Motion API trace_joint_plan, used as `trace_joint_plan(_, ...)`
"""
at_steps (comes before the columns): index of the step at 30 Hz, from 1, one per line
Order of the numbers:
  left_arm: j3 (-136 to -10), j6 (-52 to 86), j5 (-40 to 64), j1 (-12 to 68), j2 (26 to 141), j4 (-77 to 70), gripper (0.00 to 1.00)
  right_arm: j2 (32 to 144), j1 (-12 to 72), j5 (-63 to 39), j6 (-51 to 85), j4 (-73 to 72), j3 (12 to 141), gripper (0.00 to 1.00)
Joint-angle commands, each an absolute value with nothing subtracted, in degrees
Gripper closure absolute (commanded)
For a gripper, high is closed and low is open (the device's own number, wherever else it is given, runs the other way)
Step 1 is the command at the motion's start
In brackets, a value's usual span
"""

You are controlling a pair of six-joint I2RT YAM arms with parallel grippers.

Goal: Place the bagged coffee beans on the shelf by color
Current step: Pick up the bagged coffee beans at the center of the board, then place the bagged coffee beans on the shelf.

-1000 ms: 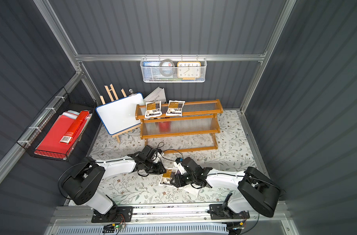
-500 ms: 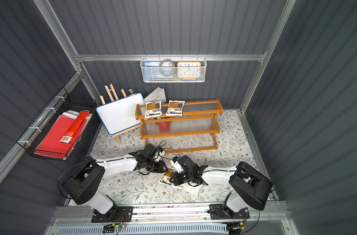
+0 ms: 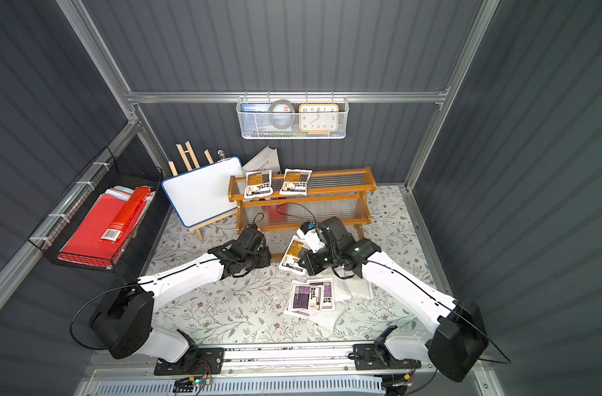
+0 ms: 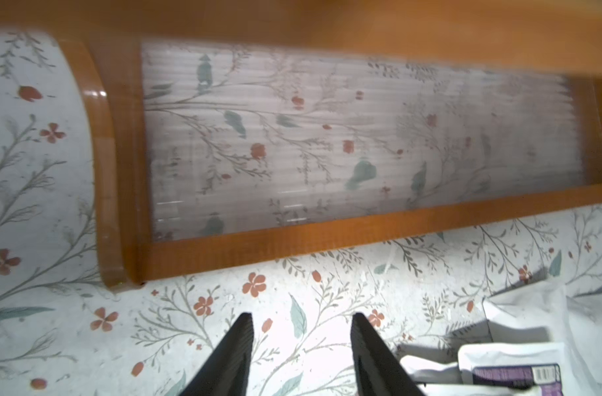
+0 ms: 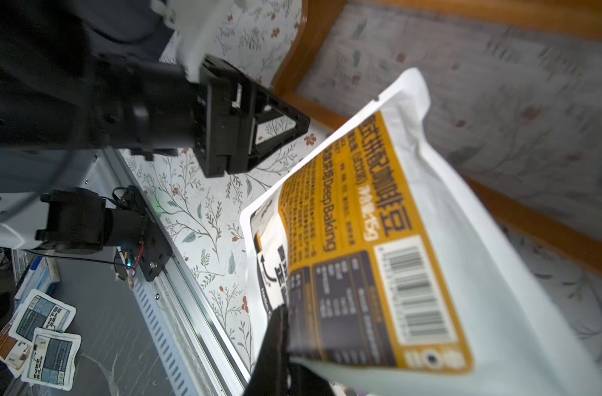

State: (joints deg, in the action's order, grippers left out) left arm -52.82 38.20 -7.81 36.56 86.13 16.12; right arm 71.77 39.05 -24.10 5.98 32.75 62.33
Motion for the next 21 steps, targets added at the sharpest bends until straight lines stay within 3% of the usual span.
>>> trace_joint_plan(1,-53.3,39.9,-10.5,35.4,85.7,17.1,0.49,70.0,38.0,-23.3,-0.5,41.2,70.2,1.0)
trace_joint_plan(6,-52.9,39.9,-10.1,35.0,86.7,16.7,0.5,68.9,34.4,-18.2,-7.9,45.9,82.7,1.0)
trace_joint_plan(15,-50.9,41.0,-10.5,34.8,84.0,16.2,0.49,69.1,28.0,-1.7,-13.5,32.1,90.1,1.0)
trace_joint_plan(21,-51.0,41.1,-11.1,34.7,83.3,16.4,0.49,74.1,24.4,-5.6,-13.1,32.0,95.6,1.0)
